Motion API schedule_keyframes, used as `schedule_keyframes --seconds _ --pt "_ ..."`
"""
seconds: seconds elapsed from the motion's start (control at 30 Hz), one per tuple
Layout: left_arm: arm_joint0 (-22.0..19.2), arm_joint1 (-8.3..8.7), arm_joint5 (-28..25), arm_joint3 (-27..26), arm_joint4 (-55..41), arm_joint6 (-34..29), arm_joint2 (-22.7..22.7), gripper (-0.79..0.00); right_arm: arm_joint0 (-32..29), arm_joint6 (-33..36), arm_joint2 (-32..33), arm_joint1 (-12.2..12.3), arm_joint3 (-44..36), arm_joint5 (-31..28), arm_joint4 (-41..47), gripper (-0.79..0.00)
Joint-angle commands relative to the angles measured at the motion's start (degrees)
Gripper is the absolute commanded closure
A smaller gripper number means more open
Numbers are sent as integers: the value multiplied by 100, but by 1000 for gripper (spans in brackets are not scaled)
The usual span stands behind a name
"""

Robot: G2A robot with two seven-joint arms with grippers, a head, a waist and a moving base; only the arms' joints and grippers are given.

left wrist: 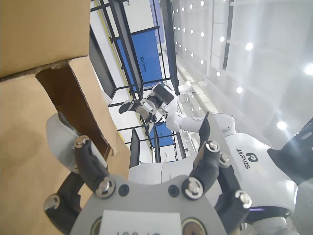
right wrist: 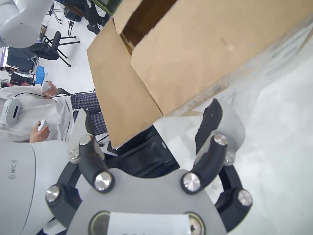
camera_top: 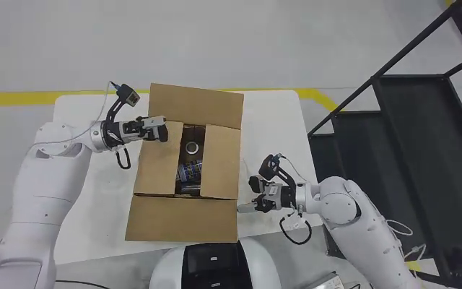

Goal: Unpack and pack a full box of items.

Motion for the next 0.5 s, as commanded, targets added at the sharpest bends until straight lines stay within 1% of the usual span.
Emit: schedule_keyframes --seconds 0.0,0.1,0.2,0.37,0.47 --pt "11 26 -6 -55 0 0 -94 -785 -234 -92 40 21 17 -1 -46 -785" --pt "12 52 14 -82 9 13 -185 -785 -501 -154 -16 40 28 -25 -63 -785" --pt "11 68 11 -82 0 36 -246 -785 -634 -116 -215 47 42 -87 -35 -785" --pt "22 86 -18 -76 -12 131 -328 -785 -523 21 -612 37 241 -107 185 -785" --pt "54 100 -21 -73 14 218 -376 -785 -396 132 -865 21 370 -86 532 -785"
